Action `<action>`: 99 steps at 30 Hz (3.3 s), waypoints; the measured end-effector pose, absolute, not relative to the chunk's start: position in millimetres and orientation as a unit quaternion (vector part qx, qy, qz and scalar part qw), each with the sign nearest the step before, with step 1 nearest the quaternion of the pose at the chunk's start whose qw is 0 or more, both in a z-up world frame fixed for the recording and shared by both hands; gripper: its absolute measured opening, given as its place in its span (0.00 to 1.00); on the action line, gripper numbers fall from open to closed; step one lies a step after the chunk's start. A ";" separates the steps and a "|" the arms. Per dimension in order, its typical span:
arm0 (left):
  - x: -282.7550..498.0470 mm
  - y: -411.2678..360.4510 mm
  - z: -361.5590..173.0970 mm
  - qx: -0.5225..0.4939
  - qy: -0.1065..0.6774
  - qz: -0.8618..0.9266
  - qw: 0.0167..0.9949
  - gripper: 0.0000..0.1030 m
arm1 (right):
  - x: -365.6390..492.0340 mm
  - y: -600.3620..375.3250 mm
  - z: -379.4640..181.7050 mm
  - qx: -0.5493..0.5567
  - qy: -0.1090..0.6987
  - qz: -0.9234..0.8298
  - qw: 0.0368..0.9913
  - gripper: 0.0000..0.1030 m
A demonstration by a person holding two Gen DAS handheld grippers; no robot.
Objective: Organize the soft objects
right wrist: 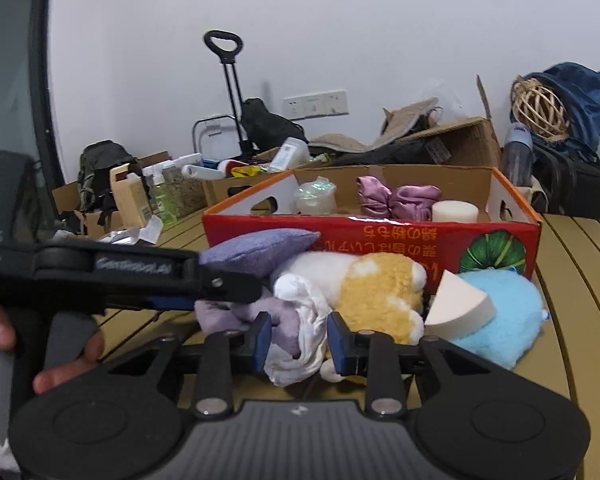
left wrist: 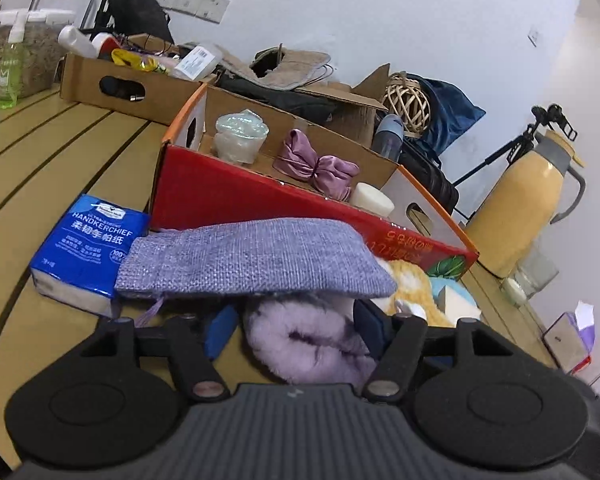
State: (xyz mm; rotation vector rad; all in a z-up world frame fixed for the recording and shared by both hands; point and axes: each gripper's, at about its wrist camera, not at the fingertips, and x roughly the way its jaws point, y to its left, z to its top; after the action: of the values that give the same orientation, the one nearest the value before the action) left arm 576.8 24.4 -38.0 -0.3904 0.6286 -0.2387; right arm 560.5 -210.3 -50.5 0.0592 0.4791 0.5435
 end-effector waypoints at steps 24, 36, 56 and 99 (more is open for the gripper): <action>457.4 15.1 -32.3 -0.198 0.306 -0.118 0.924 0.53 | 486.3 -269.3 -10.9 0.053 0.223 0.175 0.958 0.17; 456.2 28.0 -53.6 -0.230 0.286 -0.150 0.918 0.33 | 499.4 -248.5 -57.8 0.217 0.304 0.262 0.890 0.40; 591.4 48.9 66.3 -0.216 0.227 -0.181 0.932 0.26 | 604.2 -218.1 43.2 0.153 0.235 0.310 0.908 0.16; 324.4 26.4 21.6 -0.039 0.156 -0.071 0.984 0.97 | 385.4 -257.1 39.7 -0.111 0.145 0.182 0.966 0.77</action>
State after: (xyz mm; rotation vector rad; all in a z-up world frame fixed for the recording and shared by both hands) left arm 324.4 26.4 21.6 -0.0786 0.3134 -0.1417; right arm 385.4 -257.1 39.7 -0.2238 0.2934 0.3692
